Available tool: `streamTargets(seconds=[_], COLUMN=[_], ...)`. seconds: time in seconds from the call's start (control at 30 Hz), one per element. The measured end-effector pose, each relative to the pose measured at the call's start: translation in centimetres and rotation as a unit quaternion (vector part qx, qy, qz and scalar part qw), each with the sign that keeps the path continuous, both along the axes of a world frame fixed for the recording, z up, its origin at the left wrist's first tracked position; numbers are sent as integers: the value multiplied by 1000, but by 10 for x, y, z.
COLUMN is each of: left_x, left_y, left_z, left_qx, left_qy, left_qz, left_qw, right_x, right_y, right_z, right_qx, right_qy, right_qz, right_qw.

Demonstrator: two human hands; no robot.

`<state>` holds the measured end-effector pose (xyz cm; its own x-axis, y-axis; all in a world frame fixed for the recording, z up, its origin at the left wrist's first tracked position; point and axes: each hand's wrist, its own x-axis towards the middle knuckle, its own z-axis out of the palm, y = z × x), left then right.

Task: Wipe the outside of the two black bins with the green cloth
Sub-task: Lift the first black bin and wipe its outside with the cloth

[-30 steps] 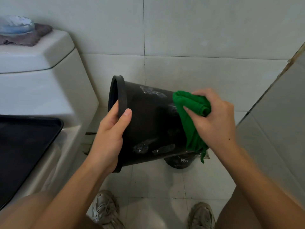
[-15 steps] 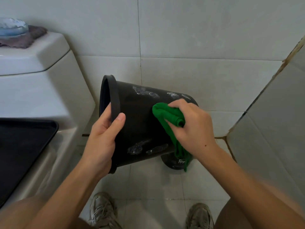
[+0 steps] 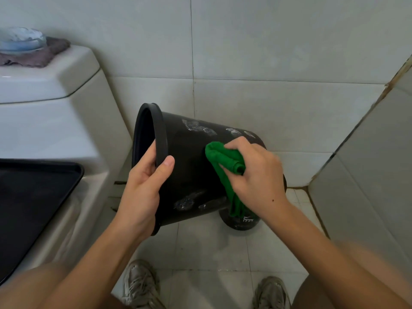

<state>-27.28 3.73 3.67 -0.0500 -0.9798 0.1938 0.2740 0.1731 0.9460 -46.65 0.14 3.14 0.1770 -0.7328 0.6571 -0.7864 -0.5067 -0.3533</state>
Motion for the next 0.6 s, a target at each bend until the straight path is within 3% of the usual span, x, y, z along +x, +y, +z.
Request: streamTargets(seconds=[0.13, 0.23, 0.43, 0.6], left_x=[1, 1, 2, 0], left_y=[2, 2, 1, 3], left_z=[-1, 1, 0, 0], left_qx=[-3, -4, 5, -10], left_qy=[-4, 2, 13, -15], left_qz=[-8, -4, 0, -3], left_qw=[1000, 1000, 1000, 1000], right_x=[-11, -4, 9, -7], right_y=[-14, -12, 5, -19], right_z=[2, -1, -2, -2], right_qx=[23, -4, -44, -9], right_qy=[-67, -47, -22, -64], right_qz=[-40, -70, 53, -53], right_qw=[997, 996, 997, 996])
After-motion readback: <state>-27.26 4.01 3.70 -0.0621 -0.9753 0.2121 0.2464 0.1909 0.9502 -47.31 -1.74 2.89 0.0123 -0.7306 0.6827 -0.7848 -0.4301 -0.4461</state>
